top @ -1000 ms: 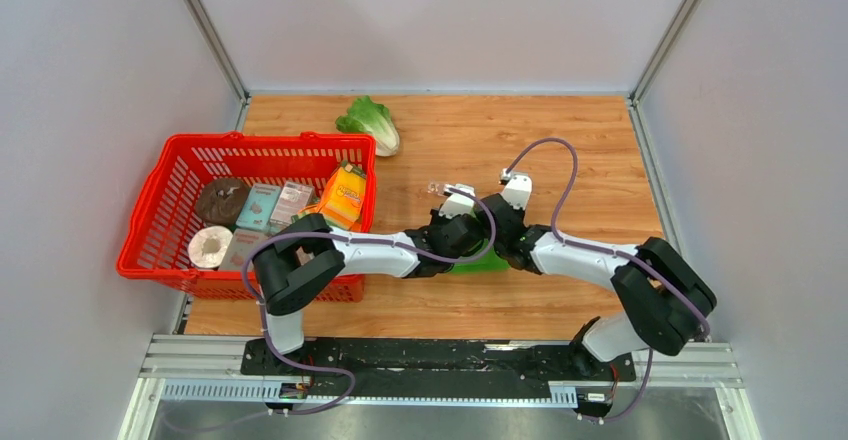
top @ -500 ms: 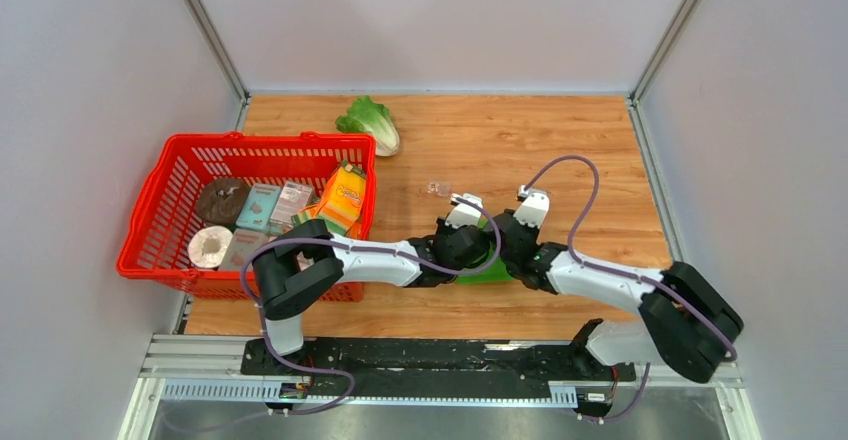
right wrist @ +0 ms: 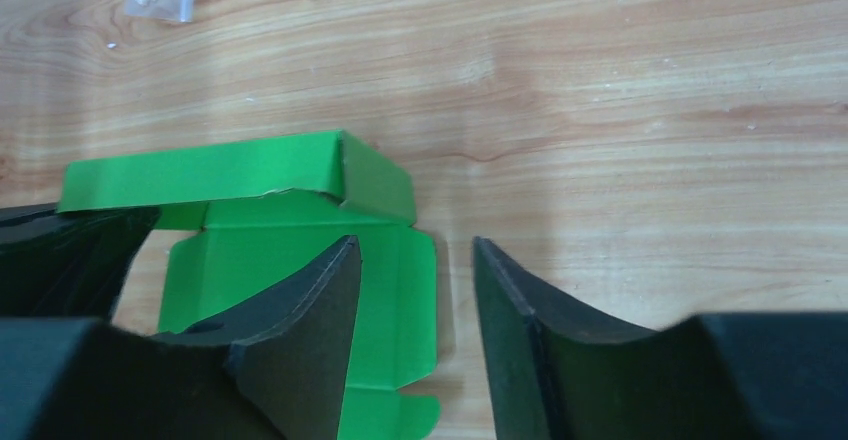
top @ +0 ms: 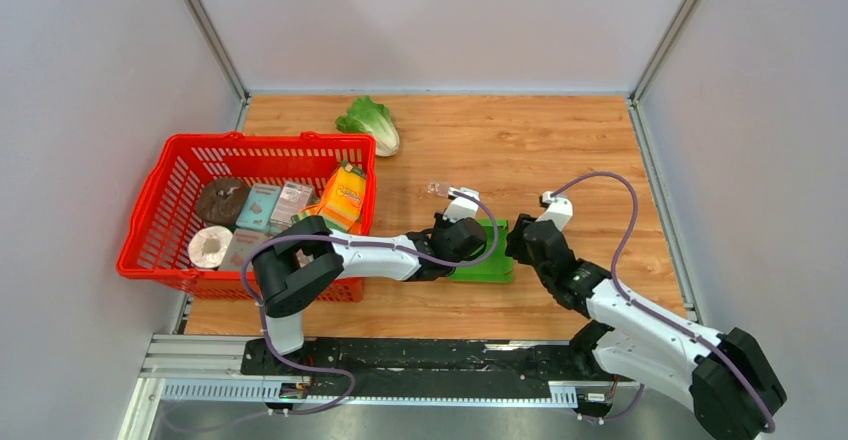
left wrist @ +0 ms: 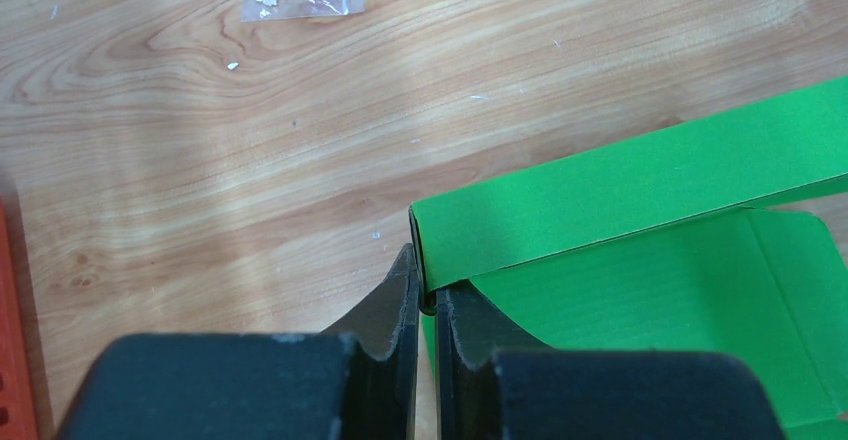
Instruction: Fold the paper box
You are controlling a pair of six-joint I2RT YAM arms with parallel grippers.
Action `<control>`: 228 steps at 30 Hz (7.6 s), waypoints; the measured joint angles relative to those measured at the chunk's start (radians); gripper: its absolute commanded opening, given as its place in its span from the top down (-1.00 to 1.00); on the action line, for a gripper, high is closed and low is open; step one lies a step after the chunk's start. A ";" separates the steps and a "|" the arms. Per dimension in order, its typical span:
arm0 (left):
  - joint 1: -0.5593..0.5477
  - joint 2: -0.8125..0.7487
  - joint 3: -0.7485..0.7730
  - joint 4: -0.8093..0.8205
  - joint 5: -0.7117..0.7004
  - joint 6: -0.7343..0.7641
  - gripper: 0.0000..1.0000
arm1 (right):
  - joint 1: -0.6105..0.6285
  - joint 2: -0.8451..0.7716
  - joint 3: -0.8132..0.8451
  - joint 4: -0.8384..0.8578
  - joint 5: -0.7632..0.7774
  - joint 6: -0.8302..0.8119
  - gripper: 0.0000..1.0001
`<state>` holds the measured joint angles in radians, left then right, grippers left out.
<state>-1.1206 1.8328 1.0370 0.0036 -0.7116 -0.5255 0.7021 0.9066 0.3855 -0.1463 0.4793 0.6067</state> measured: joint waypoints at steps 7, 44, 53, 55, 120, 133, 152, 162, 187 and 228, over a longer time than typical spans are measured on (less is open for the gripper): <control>0.003 0.000 0.000 0.001 0.002 0.009 1.00 | -0.083 0.124 -0.029 0.143 -0.117 -0.078 0.19; -0.069 -0.344 -0.100 -0.134 0.634 0.210 0.16 | -0.201 0.114 0.023 -0.271 -0.560 0.153 0.00; -0.223 -0.262 -0.097 -0.133 0.602 0.313 0.11 | -0.227 0.165 -0.013 -0.146 -0.617 0.187 0.57; -0.223 -0.262 -0.097 -0.129 0.583 0.321 0.06 | -0.234 0.165 -0.022 -0.136 -0.621 0.197 0.77; -0.293 -0.132 0.135 -0.328 0.233 0.612 1.00 | -0.461 -0.197 0.268 -0.546 -0.723 0.100 -0.69; 0.036 -0.140 0.392 -0.555 0.407 -0.097 1.00 | -0.451 -0.109 0.286 -0.637 -0.696 0.020 -0.76; 0.178 -0.416 -0.005 -0.222 0.597 -0.464 -0.40 | -0.064 -0.020 0.204 -0.467 -0.635 0.015 -0.81; 0.178 -0.896 -0.161 -0.233 0.572 -0.220 -0.41 | 0.271 0.048 0.325 -0.434 -0.306 0.003 -0.72; 0.178 -1.209 -0.259 -0.416 0.581 -0.098 -0.34 | 0.277 0.610 0.822 -0.817 -0.092 -0.065 0.81; 0.170 -0.801 -0.164 -0.294 0.660 0.046 -0.08 | 0.432 0.049 0.537 -0.713 -0.101 -0.124 0.56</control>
<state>-0.9508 1.0321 0.8726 -0.2905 -0.0513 -0.4797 1.1339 0.9558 0.9226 -0.8597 0.3779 0.4831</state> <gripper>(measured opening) 0.542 0.325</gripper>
